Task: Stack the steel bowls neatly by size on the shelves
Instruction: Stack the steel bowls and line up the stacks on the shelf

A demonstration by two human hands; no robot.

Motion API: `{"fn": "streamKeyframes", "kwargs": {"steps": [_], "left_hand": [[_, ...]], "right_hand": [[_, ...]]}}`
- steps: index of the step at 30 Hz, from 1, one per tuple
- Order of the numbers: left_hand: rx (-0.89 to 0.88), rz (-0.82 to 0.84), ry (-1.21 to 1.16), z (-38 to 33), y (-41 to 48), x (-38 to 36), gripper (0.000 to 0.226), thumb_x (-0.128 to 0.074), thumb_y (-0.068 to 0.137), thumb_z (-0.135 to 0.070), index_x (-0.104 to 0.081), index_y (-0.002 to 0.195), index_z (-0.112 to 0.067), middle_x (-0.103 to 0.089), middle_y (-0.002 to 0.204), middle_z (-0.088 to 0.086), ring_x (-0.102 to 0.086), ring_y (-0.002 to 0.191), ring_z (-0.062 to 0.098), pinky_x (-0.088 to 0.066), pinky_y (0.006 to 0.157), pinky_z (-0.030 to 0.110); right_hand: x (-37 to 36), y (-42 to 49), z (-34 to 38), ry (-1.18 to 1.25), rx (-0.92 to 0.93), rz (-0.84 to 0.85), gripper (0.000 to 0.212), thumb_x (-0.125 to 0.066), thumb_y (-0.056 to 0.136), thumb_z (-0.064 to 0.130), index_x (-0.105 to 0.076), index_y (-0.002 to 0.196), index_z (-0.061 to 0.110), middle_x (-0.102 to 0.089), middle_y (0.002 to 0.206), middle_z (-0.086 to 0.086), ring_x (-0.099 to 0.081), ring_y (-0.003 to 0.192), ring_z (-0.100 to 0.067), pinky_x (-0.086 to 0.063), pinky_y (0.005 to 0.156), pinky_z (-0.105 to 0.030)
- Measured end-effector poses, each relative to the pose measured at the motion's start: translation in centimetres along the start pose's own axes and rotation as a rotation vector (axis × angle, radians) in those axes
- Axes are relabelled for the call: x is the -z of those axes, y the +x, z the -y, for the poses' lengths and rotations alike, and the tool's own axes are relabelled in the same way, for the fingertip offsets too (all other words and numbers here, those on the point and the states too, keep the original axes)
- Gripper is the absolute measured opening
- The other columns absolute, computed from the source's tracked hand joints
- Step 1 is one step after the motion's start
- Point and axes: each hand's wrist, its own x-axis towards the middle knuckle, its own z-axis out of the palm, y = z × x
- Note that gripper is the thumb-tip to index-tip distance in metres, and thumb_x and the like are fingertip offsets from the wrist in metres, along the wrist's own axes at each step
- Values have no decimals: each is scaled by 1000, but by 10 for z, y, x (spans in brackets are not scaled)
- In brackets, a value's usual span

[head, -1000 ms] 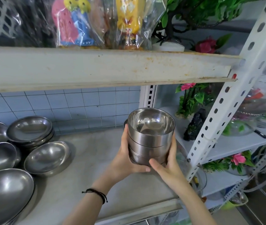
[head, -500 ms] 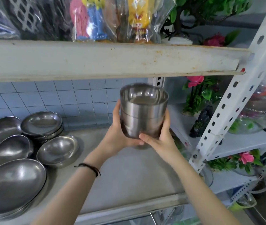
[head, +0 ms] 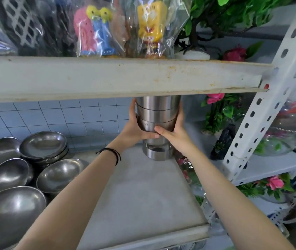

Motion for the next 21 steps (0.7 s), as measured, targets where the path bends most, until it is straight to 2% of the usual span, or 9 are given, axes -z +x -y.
{"fn": "streamKeyframes", "kwargs": {"steps": [2, 4, 6, 10, 13, 18, 21], "left_hand": [[19, 10, -14, 11, 5, -4, 138, -89, 62, -5, 14, 148, -38, -38, 145, 8, -49, 123, 12, -48, 94, 27], [18, 14, -30, 22, 9, -9, 136, -87, 63, 0, 14, 147, -38, -42, 135, 2, -51, 111, -3, -49, 82, 12], [18, 19, -37, 31, 12, -11, 137, -87, 62, 1, 12, 146, -40, -42, 130, -3, -47, 107, -13, -47, 76, 5], [30, 29, -49, 43, 16, -14, 136, -87, 61, 3, 9, 145, -42, -42, 127, -10, -46, 109, -13, -47, 80, 5], [34, 28, -70, 48, 16, -20, 131, -85, 62, 8, 6, 139, -48, -41, 123, -18, -47, 106, -15, -46, 76, 4], [26, 24, -60, 55, 15, -25, 129, -86, 62, 4, 4, 129, -60, -41, 131, -10, -47, 109, -16, -46, 77, 4], [51, 26, -47, 55, 13, -22, 133, -88, 62, 1, 5, 137, -56, -44, 125, -16, -49, 106, -18, -47, 80, 8]], "right_hand": [[0, 1, -12, -6, -26, 3, 119, -82, 78, 23, 9, 155, 28, -14, 154, 16, -23, 141, -1, -29, 115, -22], [-1, 0, -19, -18, -48, -4, 123, -84, 73, 35, 8, 155, 30, -13, 158, 14, -22, 145, -5, -28, 118, -31], [-1, 0, -25, -16, -61, -4, 123, -83, 71, 37, 8, 155, 30, -14, 161, 11, -23, 146, -6, -29, 119, -34], [1, -2, -36, 2, -67, 4, 117, -82, 78, 20, 6, 155, 32, -17, 161, 10, -25, 145, -4, -30, 119, -37], [3, -5, -42, 2, -64, -12, 116, -85, 74, 27, 0, 153, 39, -21, 159, 11, -28, 144, -2, -33, 118, -37], [6, -11, -52, 4, -33, -35, 115, -86, 68, 33, -9, 151, 43, -29, 156, 14, -34, 142, -4, -37, 116, -42], [5, -12, -54, 6, -22, -44, 113, -86, 68, 29, -11, 152, 42, -31, 156, 14, -36, 142, -5, -37, 115, -45]]}}
